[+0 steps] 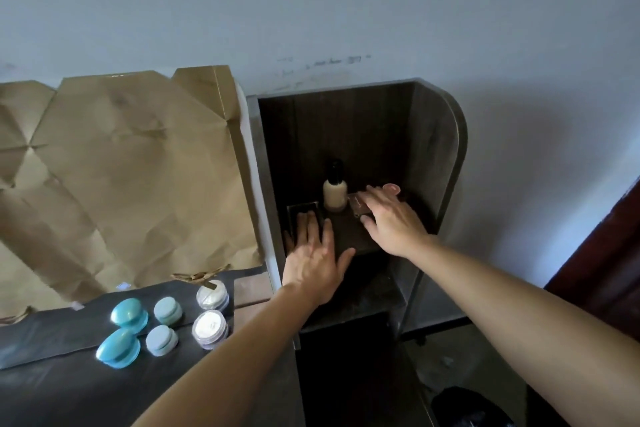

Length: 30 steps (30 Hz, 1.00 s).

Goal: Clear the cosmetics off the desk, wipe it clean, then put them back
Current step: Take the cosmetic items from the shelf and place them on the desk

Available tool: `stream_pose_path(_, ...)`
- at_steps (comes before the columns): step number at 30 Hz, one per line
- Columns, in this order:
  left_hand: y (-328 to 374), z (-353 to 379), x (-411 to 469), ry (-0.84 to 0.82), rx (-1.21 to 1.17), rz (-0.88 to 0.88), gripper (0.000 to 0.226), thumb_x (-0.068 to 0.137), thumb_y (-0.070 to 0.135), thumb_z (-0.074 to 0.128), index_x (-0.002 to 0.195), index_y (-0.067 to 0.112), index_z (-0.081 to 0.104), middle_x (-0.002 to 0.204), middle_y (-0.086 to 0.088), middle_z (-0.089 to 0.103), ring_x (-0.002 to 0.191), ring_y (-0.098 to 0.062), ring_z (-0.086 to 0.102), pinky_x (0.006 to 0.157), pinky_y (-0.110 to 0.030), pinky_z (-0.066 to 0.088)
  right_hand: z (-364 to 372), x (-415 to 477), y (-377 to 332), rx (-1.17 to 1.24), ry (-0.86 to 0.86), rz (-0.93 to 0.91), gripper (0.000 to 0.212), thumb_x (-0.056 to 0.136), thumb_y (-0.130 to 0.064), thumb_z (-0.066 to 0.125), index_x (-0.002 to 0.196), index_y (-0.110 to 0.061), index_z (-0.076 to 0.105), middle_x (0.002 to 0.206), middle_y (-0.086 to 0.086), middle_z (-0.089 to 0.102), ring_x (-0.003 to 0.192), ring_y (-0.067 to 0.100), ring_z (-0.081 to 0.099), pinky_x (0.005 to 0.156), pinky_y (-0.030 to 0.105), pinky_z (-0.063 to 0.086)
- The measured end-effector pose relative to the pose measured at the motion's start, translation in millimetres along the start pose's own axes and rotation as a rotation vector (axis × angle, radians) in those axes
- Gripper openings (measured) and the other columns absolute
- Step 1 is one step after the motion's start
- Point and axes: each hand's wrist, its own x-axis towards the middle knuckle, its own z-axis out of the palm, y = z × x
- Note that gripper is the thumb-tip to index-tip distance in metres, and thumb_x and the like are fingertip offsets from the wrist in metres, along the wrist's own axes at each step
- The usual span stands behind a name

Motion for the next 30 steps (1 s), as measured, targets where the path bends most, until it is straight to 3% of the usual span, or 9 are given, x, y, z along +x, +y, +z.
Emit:
stream_pose_path(4, -2, 3, -13, 0.061, 0.078, 0.062, 0.075, 0.091, 0.060, 0.034, 0.149, 0.015, 0.017, 0.157, -0.017, 0.010, 0.146, -0.031, 0.004, 0.116, -0.048, 0.016, 13, -4, 7, -0.009, 0.022, -0.022, 0.041, 0.094, -0.037, 0.047, 0.132, -0.020, 0.050, 0.144, 0.003, 0.044, 0.131, 0.024, 0.040, 0.096, 0.040, 0.038)
stream_pose_path(8, -8, 7, -21, 0.123, 0.062, 0.132, 0.058, 0.083, 0.029, 0.063, 0.136, 0.016, 0.044, 0.148, -0.016, 0.035, 0.138, -0.034, 0.031, 0.104, -0.049, 0.040, 12, -19, 9, 0.097, 0.087, -0.002, 0.044, 0.089, -0.047, 0.053, 0.118, -0.016, 0.060, 0.129, 0.003, 0.056, 0.116, 0.026, 0.051, 0.093, 0.039, 0.041)
stream_pose_path(11, -9, 10, -29, 0.192, 0.026, 0.150, 0.048, 0.074, 0.013, 0.069, 0.121, 0.018, 0.059, 0.134, -0.014, 0.053, 0.125, -0.033, 0.049, 0.090, -0.048, 0.050, 12, -29, 12, 0.116, 0.139, 0.024, 0.039, 0.082, -0.047, 0.063, 0.103, -0.013, 0.063, 0.115, 0.003, 0.061, 0.102, 0.025, 0.056, 0.082, 0.037, 0.045)
stream_pose_path(16, -4, 7, -61, 0.233, 0.021, 0.190, 0.055, 0.069, 0.007, 0.070, 0.122, 0.018, 0.058, 0.136, -0.012, 0.053, 0.127, -0.031, 0.048, 0.090, -0.046, 0.049, 0, -39, 8, 0.162, 0.155, 0.070, 0.021, 0.077, -0.030, 0.071, 0.087, -0.014, 0.062, 0.094, 0.004, 0.062, 0.088, 0.027, 0.057, 0.069, 0.030, 0.040)
stream_pose_path(21, -10, 5, -114, 0.324, -0.097, 0.214, 0.050, 0.073, 0.006, 0.068, 0.121, 0.017, 0.058, 0.134, -0.007, 0.057, 0.124, -0.026, 0.052, 0.088, -0.041, 0.049, -1, -70, 5, 0.273, 0.208, -0.001, 0.029, 0.065, -0.028, 0.076, 0.090, -0.016, 0.066, 0.091, 0.000, 0.065, 0.082, 0.024, 0.058, 0.067, 0.030, 0.043)
stream_pose_path(25, -26, 8, -169, 0.360, -0.155, 0.133, 0.040, 0.086, 0.011, 0.055, 0.125, 0.018, 0.054, 0.128, -0.001, 0.061, 0.120, -0.020, 0.056, 0.084, -0.036, 0.052, 11, -100, -22, 0.379, 0.286, -0.122, 0.030, 0.062, -0.028, 0.073, 0.088, -0.014, 0.068, 0.100, 0.000, 0.068, 0.086, 0.022, 0.061, 0.070, 0.033, 0.051)
stream_pose_path(28, -44, 7, -216, 0.352, -0.137, 0.015, 0.042, 0.089, 0.016, 0.057, 0.129, 0.022, 0.050, 0.128, 0.001, 0.061, 0.117, -0.017, 0.058, 0.080, -0.032, 0.051, 27, -116, -56, 0.431, 0.207, -0.191, 0.029, 0.062, -0.029, 0.072, 0.088, -0.015, 0.069, 0.101, -0.002, 0.068, 0.088, 0.021, 0.061, 0.071, 0.033, 0.052)
stream_pose_path(30, -56, 2, -245, 0.321, -0.132, -0.091, 0.043, 0.089, 0.023, 0.048, 0.132, 0.027, 0.044, 0.129, 0.003, 0.060, 0.116, -0.016, 0.058, 0.081, -0.034, 0.052, 39, -127, -84, 0.439, 0.132, -0.230, 0.028, 0.062, -0.027, 0.075, 0.087, -0.016, 0.069, 0.099, -0.003, 0.068, 0.087, 0.021, 0.061, 0.070, 0.033, 0.052)
